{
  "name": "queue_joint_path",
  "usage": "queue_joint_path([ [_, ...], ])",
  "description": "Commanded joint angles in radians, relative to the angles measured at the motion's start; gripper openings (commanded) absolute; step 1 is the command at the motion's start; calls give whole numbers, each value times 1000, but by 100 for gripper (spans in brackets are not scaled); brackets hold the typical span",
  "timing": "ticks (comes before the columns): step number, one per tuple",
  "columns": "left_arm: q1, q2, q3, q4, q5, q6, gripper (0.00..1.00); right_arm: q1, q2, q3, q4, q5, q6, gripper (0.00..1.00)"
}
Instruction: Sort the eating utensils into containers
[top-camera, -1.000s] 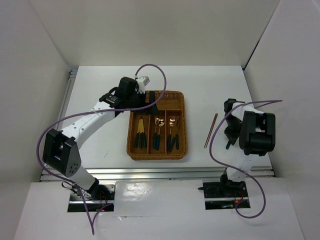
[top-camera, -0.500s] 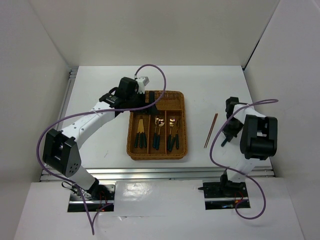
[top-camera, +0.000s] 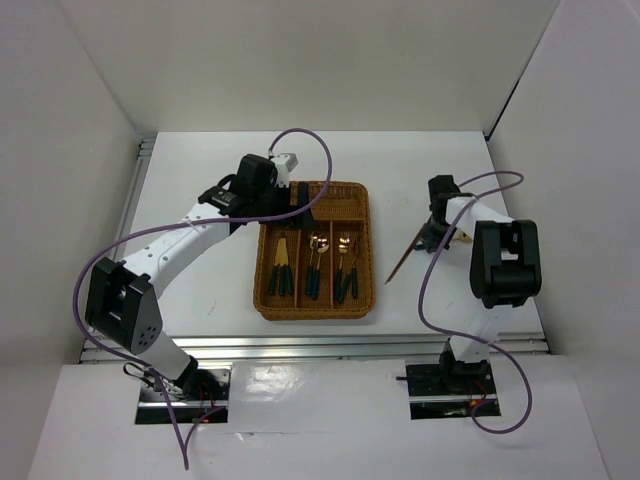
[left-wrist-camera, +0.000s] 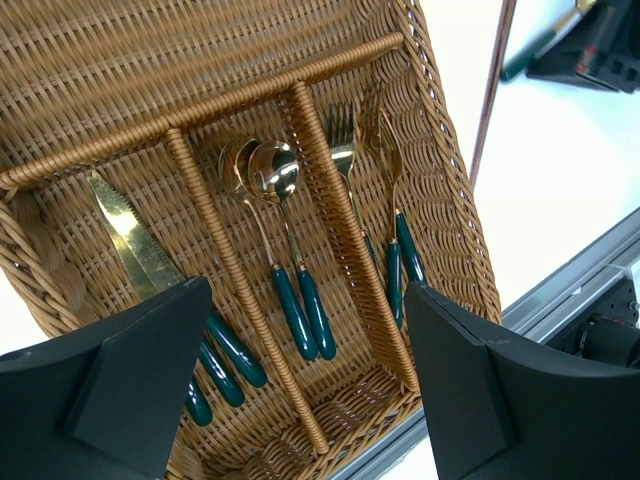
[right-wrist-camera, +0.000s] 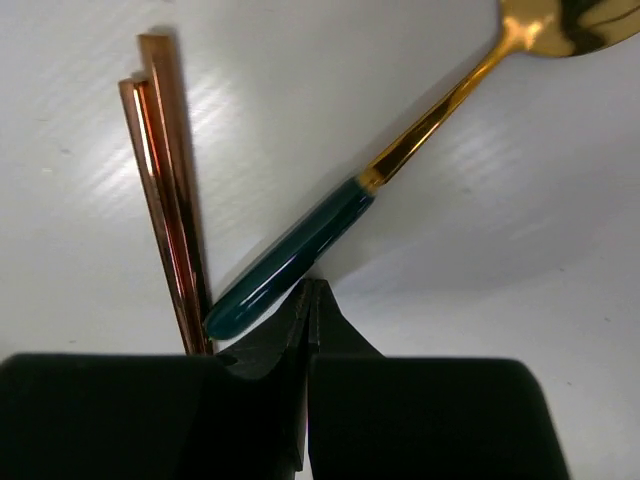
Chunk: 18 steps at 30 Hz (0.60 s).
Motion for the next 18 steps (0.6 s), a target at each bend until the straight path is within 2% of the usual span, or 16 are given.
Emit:
queue_joint_path([
  [1, 1, -10, 44, 5, -16, 24, 93, 35, 69, 34, 22, -1, 11, 0],
  [6, 1, -29, 44, 5, -27, 24, 93, 66, 8, 70, -39, -35, 21, 0],
  [9, 1, -29, 44, 5, -27, 24, 93, 76, -61, 90, -86, -45, 30, 4],
  [12, 1, -29, 44, 5, -27, 33, 93, 76, -135, 99, -107, -55, 44, 13],
  [16, 1, -38, 44, 5, -18, 33, 93, 76, -213, 108, -88, -55, 44, 29],
  [18, 1, -47, 44, 5, -17, 42, 93, 76, -233, 108, -76, -55, 44, 40],
])
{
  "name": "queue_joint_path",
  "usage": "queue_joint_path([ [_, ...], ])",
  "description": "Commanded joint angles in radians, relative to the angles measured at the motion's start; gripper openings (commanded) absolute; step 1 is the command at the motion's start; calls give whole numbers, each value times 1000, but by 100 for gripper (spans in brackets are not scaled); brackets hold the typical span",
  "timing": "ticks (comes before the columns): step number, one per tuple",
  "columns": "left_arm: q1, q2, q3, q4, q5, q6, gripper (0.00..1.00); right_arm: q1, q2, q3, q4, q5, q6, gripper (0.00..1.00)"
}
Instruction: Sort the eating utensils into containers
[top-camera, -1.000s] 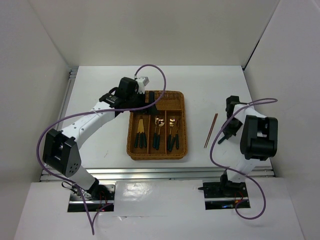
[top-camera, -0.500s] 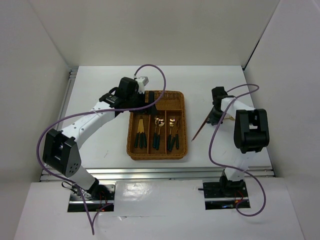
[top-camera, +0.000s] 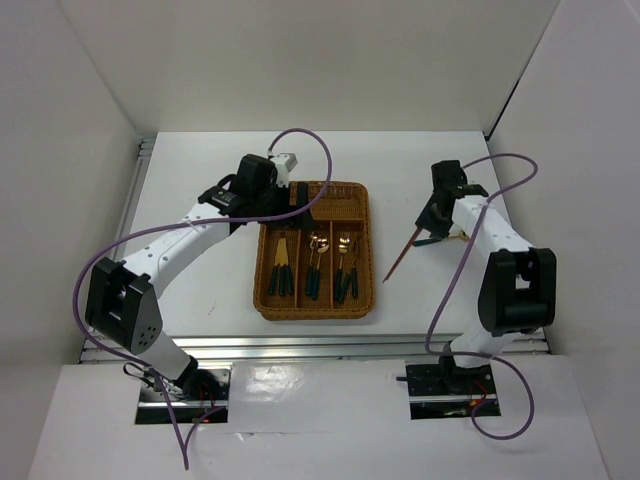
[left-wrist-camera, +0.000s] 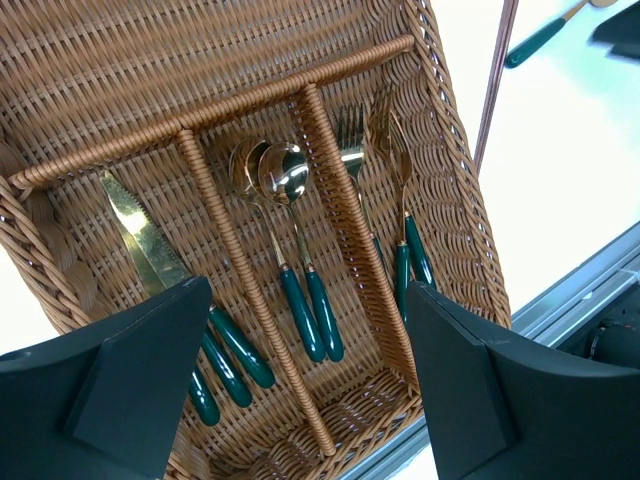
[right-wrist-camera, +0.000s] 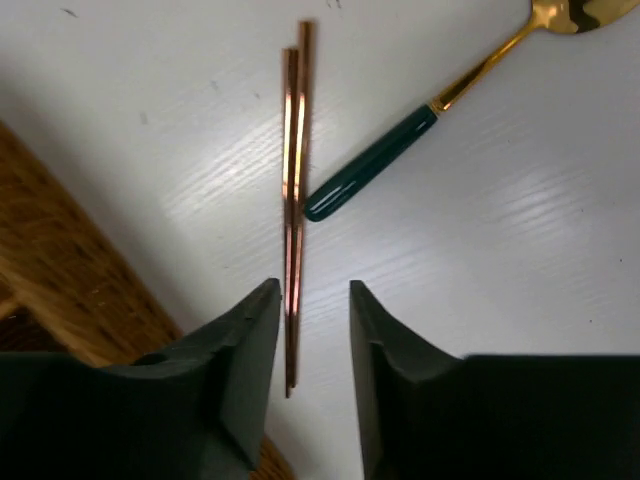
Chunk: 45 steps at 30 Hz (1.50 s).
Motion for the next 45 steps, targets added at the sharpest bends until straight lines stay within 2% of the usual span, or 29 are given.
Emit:
queue_joint_path([
  [1, 1, -47, 44, 8, 4, 37, 93, 9, -65, 54, 3, -2, 6, 44],
  [5, 1, -68, 44, -1, -16, 37, 93, 9, -85, 54, 23, 19, 27, 65],
  [6, 1, -68, 44, -1, -32, 37, 93, 9, -102, 43, 35, 30, 47, 77],
  [9, 11, -88, 35, -1, -56, 37, 94, 9, -131, 13, 58, 56, 90, 100],
  [19, 63, -154, -13, -1, -47, 27, 95, -43, -154, -98, 107, 108, 272, 100],
  [25, 72, -183, -31, -1, -56, 27, 95, -63, -163, -178, 181, 104, 368, 82],
  [34, 81, -202, -40, -10, -75, 27, 95, -74, -99, -175, 192, 125, 449, 63],
  [36, 90, -202, -40, -10, -75, 27, 95, -74, -73, -161, 183, 125, 460, 56],
  [41, 90, -202, -50, -10, -75, 27, 95, -83, 3, -112, 121, 125, 486, 56],
  [45, 100, -202, -50, -10, -84, 27, 95, -83, 22, -121, 146, 115, 486, 56],
])
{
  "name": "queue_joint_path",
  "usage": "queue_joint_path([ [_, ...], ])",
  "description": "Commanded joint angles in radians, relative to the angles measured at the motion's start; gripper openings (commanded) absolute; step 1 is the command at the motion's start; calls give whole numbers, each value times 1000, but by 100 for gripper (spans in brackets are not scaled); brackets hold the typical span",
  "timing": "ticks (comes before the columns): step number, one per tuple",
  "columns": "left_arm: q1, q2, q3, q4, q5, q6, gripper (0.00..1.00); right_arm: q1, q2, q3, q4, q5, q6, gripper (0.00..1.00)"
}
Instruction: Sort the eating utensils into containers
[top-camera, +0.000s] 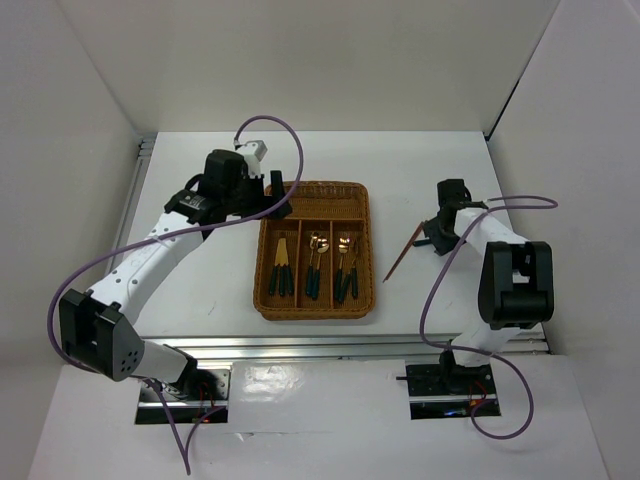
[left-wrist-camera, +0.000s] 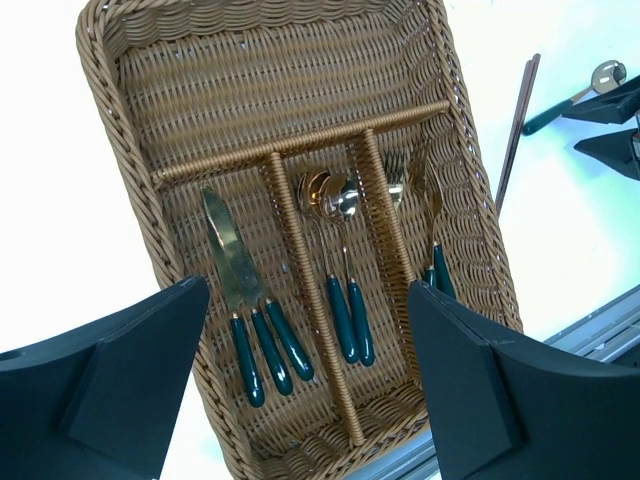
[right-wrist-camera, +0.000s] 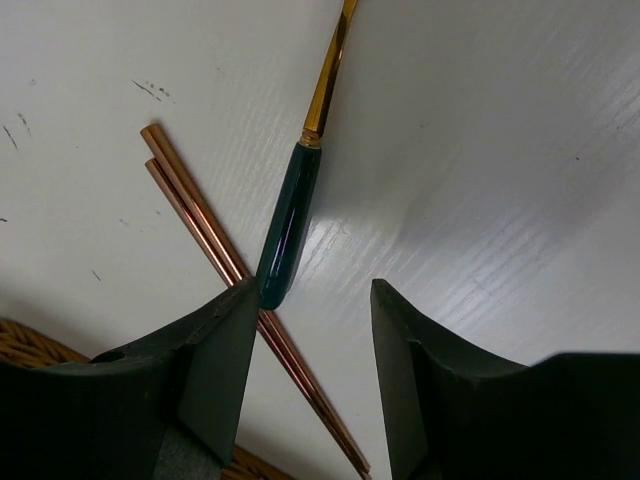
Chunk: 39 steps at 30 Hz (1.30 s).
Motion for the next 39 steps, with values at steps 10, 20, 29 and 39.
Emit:
queue_joint_path([
  [10, 27, -23, -11, 12, -9, 10, 95, -7, 71, 88, 0, 13, 24, 55],
  [20, 36, -23, -20, 12, -9, 1, 95, -7, 141, 160, -68, 13, 24, 55],
  [29, 55, -14, -29, 12, 0, 1, 95, -7, 161, 163, -103, 13, 33, 52],
  [39, 64, -14, -29, 12, 10, 1, 95, -7, 194, 183, -94, 3, 24, 51],
])
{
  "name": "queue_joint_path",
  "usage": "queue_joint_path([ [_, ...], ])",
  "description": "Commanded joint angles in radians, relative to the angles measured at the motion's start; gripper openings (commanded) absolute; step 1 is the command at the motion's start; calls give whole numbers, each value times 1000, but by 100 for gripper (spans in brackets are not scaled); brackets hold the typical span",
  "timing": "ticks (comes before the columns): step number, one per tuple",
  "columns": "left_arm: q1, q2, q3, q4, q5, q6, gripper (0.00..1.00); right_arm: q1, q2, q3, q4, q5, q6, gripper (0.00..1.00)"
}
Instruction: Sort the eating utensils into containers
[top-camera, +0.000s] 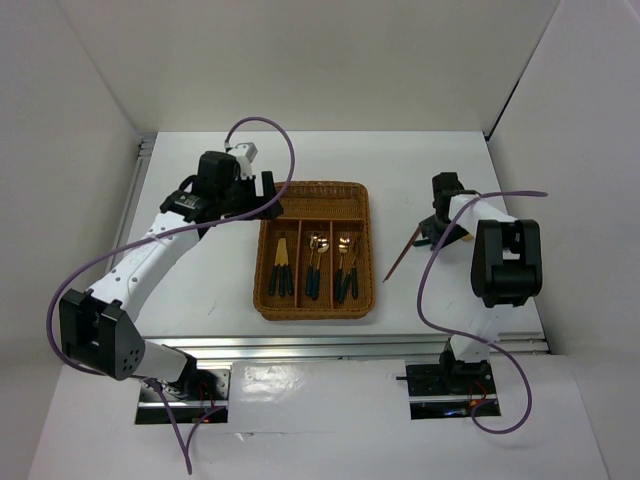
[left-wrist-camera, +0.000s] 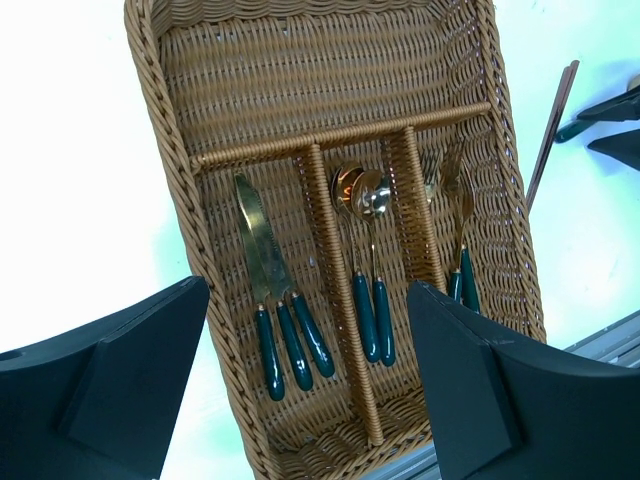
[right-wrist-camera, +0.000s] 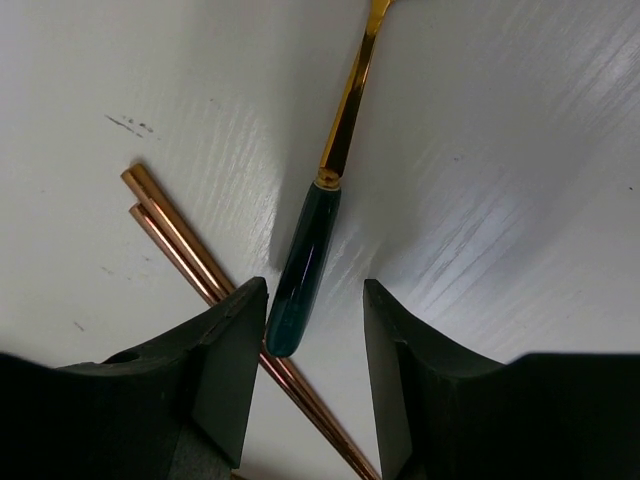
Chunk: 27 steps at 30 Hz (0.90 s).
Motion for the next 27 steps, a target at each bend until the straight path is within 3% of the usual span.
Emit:
queue_joint_path([
  [1, 9, -14, 1, 18, 9, 2, 95, -6, 24, 40, -13, 8, 5, 51],
  [9, 18, -14, 1, 18, 18, 2, 95, -6, 55, 58, -23, 8, -4, 51],
  [27, 28, -5, -19, 27, 27, -17, 95, -6, 118, 124, -118, 26, -47, 18],
])
